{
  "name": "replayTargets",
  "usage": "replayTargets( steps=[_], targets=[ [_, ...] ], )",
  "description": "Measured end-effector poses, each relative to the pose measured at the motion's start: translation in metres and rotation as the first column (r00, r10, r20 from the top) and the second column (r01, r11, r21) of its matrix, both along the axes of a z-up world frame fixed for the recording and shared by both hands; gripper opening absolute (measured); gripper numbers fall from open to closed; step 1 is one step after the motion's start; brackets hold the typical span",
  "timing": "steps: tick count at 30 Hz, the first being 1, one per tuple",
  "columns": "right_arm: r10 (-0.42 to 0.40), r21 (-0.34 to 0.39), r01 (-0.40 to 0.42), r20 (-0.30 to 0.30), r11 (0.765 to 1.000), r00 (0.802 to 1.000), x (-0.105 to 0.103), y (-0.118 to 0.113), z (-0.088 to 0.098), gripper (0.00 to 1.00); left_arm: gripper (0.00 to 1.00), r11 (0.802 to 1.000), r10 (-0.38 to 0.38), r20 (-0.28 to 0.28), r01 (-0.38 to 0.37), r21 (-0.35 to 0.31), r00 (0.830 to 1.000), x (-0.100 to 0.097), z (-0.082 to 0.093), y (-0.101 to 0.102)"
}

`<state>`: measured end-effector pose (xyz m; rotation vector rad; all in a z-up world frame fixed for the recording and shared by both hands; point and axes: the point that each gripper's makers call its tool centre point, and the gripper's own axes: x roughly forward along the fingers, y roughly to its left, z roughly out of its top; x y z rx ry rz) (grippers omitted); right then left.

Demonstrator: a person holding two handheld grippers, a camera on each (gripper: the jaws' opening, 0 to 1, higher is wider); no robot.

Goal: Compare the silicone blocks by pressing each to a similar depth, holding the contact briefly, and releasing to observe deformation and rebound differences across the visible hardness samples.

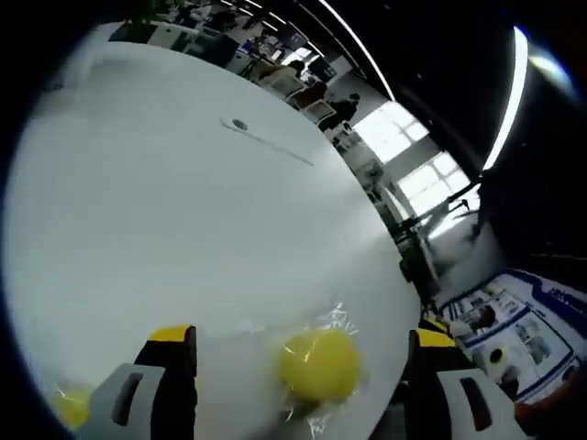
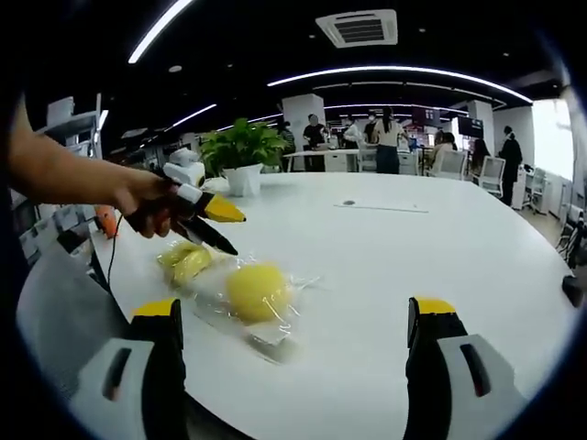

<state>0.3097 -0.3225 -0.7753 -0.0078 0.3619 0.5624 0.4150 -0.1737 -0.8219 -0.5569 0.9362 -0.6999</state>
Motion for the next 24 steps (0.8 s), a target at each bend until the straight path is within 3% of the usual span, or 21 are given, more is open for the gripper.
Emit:
replayTargets(
  steps=[2, 5, 6, 7, 10, 15, 19, 22, 24],
  targets=[
    [0.001, 0.001, -0.001, -0.001, 1.000, 1.000, 0.000, 0.001, 0.000, 0.96, 0.91, 1.000, -0.006, -0.047, 0.006, -0.002, 0.999, -0.004, -0.006, -0.003],
    [0.001, 0.003, -0.001, -0.003, 1.000, 1.000, 0.000, 0.001, 0.000, 0.96, 0.76, 1.000, -0.023, -0.074, 0.022, -0.019, 0.997, -0.007, -0.011, -0.006],
    [0.003, 0.000, -0.003, -0.002, 1.000, 1.000, 0.000, 0.001, 0.000, 0.96, 0.75, 1.000, -0.012, -0.086, 0.010, -0.023, 0.996, -0.005, -0.014, -0.007],
    [0.004, -0.002, -0.004, 0.001, 1.000, 1.000, 0.000, 0.001, 0.000, 0.96, 0.76, 1.000, -0.003, -0.088, 0.001, -0.026, 0.996, -0.004, -0.015, -0.007],
    [0.001, -0.003, -0.001, 0.005, 1.000, 1.000, 0.000, 0.001, 0.001, 0.96, 0.65, 1.000, 0.022, -0.099, -0.022, -0.008, 0.995, 0.002, -0.020, -0.006],
    [0.002, -0.016, -0.002, 0.013, 1.000, 1.000, 0.000, 0.001, 0.001, 0.96, 0.38, 0.999, 0.043, -0.121, -0.042, 0.009, 0.992, 0.000, -0.029, -0.004],
    [0.002, -0.019, -0.001, 0.013, 1.000, 1.000, 0.000, 0.001, 0.000, 0.96, 0.30, 0.999, 0.052, -0.146, -0.053, -0.002, 0.988, 0.000, -0.034, -0.007],
    [0.001, -0.020, -0.001, 0.013, 1.000, 1.000, 0.000, 0.001, 0.001, 0.96, 0.24, 1.000, 0.017, -0.168, -0.017, -0.004, 0.986, -0.007, -0.039, -0.012],
    [0.001, -0.019, 0.000, 0.015, 1.000, 1.000, 0.000, 0.001, 0.001, 0.96, 0.13, 0.999, 0.030, -0.149, -0.033, -0.017, 0.988, -0.003, -0.037, -0.013]
  ],
)
